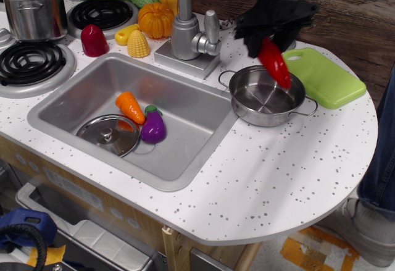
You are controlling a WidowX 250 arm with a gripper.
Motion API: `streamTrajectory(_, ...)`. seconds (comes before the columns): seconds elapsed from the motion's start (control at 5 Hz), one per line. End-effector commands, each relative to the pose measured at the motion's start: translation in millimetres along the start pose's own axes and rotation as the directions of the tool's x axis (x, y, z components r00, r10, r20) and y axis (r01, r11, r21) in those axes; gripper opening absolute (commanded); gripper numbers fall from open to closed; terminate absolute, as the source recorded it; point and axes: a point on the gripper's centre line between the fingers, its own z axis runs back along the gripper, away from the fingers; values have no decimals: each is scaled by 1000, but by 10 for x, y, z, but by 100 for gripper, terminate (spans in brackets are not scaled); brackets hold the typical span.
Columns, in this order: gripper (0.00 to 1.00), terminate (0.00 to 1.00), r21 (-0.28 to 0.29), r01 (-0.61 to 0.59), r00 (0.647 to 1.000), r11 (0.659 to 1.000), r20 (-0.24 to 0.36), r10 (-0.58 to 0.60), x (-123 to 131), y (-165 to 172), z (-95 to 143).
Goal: Put pepper in pot or pan
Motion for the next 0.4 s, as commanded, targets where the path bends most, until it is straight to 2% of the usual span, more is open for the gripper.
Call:
streamTrajectory(0.0,100,0,-83,-25,997,996,71,31,193,4,298)
streamTrajectory(0.2,100,100,-83,-25,997,996,71,31,193,4,298)
